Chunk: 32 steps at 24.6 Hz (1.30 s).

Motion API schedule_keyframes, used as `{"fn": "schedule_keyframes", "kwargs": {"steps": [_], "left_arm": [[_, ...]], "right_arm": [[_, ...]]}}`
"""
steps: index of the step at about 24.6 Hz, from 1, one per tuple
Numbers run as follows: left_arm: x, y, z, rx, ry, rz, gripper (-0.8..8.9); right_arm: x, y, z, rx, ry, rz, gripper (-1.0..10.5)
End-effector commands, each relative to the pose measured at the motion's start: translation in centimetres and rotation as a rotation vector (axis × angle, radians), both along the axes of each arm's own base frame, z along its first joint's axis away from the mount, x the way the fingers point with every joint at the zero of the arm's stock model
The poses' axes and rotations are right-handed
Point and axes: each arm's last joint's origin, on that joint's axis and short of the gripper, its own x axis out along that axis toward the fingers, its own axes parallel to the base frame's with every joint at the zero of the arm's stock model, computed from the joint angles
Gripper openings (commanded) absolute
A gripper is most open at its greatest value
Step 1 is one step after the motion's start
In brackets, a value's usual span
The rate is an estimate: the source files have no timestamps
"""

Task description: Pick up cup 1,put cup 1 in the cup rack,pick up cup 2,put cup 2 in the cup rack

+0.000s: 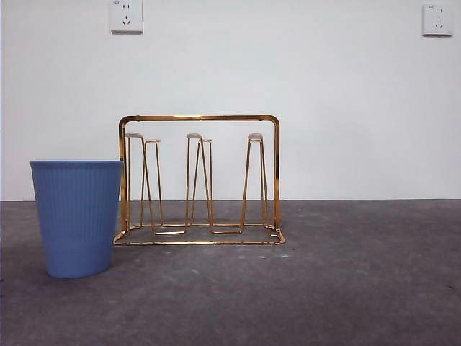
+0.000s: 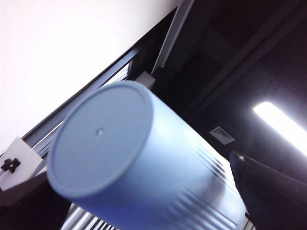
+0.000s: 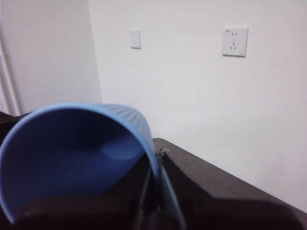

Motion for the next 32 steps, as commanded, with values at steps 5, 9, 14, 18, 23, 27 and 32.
{"fn": "schedule_keyframes", "kwargs": {"steps": [5,9,14,18,23,27,32], "left_arm": [[-0.2,0.0,0.3,-0.019,-0.024,-0.006,1.59],[-0.2,0.0,0.3,-0.018,-0.023,-0.006,0.32],[-0.2,0.0,0.3,-0.016,-0.023,-0.006,-0.08],[-0.1,0.0,0.2,0.003,-0.029,0.007,-0.08],[0.0,-0.2,0.0,0.026,-0.027,0.018,-0.08],[0.1,-0.2,-0.1,0.039,-0.030,0.028,-0.08],[0.6,0.3,-0.1,0.053,-0.025,0.044,-0.08]], "right_arm": [[0.2,0.1,-0.2,-0.011,0.003,-0.014,-0.1],[0.3,0.1,-0.5,-0.031,0.031,-0.013,-0.1],[0.3,0.1,-1.0,-0.061,0.070,-0.013,0.0],[0.3,0.1,-1.4,-0.082,0.102,-0.013,0.0],[0.1,0.0,-2.0,-0.117,0.153,-0.013,1.0],[-0.1,-0.2,-2.1,-0.131,0.174,-0.012,2.0],[-1.4,-1.1,-2.1,-0.161,0.183,-0.051,2.0]]}}
